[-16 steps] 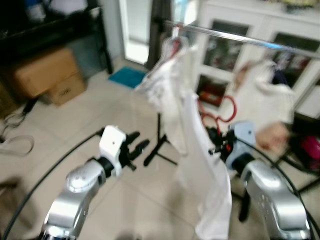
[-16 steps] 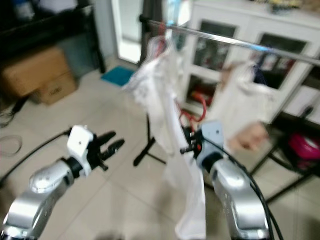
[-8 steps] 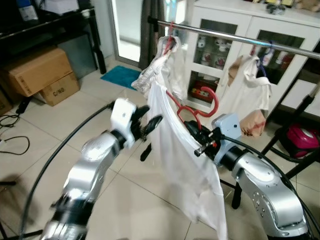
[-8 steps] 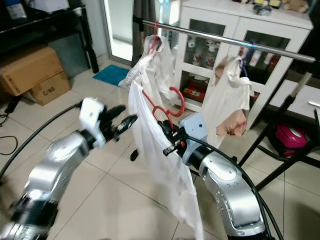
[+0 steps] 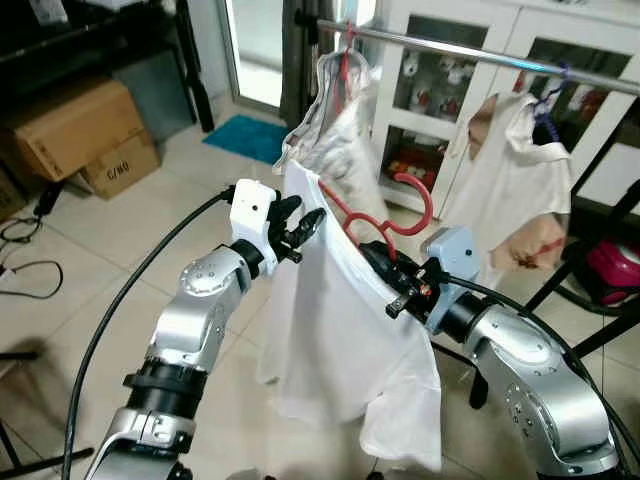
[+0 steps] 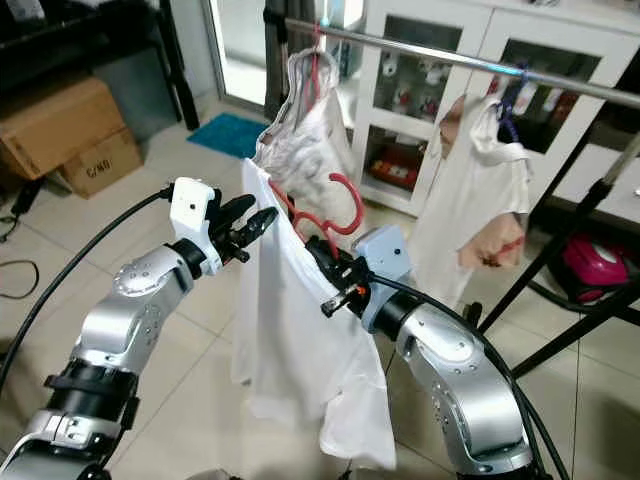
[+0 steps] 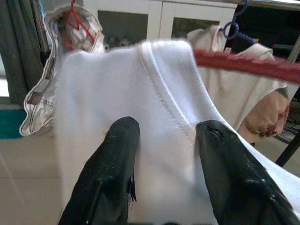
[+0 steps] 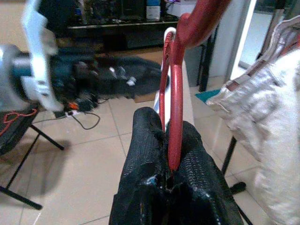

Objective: Hang hanger

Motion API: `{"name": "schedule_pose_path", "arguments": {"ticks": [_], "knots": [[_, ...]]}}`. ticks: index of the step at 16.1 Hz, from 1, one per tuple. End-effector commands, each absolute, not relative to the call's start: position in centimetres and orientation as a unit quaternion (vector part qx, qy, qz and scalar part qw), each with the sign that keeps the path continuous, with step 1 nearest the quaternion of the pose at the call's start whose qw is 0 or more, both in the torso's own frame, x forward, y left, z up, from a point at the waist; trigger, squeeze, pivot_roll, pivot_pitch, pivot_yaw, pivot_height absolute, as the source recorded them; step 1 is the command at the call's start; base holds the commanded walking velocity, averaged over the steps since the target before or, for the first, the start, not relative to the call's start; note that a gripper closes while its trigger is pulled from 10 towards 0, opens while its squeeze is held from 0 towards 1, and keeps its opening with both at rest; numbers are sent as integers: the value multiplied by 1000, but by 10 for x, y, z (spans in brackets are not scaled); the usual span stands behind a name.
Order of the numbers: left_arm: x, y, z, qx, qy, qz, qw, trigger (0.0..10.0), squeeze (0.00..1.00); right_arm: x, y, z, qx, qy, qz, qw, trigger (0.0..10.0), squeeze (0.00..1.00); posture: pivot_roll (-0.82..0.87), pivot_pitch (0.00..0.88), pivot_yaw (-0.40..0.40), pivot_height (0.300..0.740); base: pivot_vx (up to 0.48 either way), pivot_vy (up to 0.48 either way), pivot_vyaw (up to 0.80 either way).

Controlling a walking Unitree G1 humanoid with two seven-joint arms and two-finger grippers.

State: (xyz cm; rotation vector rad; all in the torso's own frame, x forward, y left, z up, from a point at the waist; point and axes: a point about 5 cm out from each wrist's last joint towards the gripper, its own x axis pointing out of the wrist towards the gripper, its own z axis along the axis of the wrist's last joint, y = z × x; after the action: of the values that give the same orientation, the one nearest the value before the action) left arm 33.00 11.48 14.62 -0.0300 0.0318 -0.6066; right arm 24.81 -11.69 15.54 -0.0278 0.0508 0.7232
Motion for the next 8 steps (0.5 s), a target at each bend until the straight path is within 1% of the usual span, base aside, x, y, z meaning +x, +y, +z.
{"name": "schedule_pose_path", "arguments": {"ticks": [1, 3, 8], "knots": [[333, 113, 150, -12, 10, -313, 950, 0, 0, 245, -112, 168, -12, -13, 374, 927, 0, 0, -102, 0, 6, 740, 0, 0, 0], [334, 109, 150, -11, 11, -336, 942, 0, 0, 244, -111, 170, -13, -17, 380, 925, 0, 0, -104, 0, 8, 740, 0, 0, 0], [336, 104, 150, -12, 9, -350, 937, 0, 0, 243, -111, 171, -16, -21, 384, 923, 0, 0, -107, 0, 14, 740, 0, 0, 0]]}}
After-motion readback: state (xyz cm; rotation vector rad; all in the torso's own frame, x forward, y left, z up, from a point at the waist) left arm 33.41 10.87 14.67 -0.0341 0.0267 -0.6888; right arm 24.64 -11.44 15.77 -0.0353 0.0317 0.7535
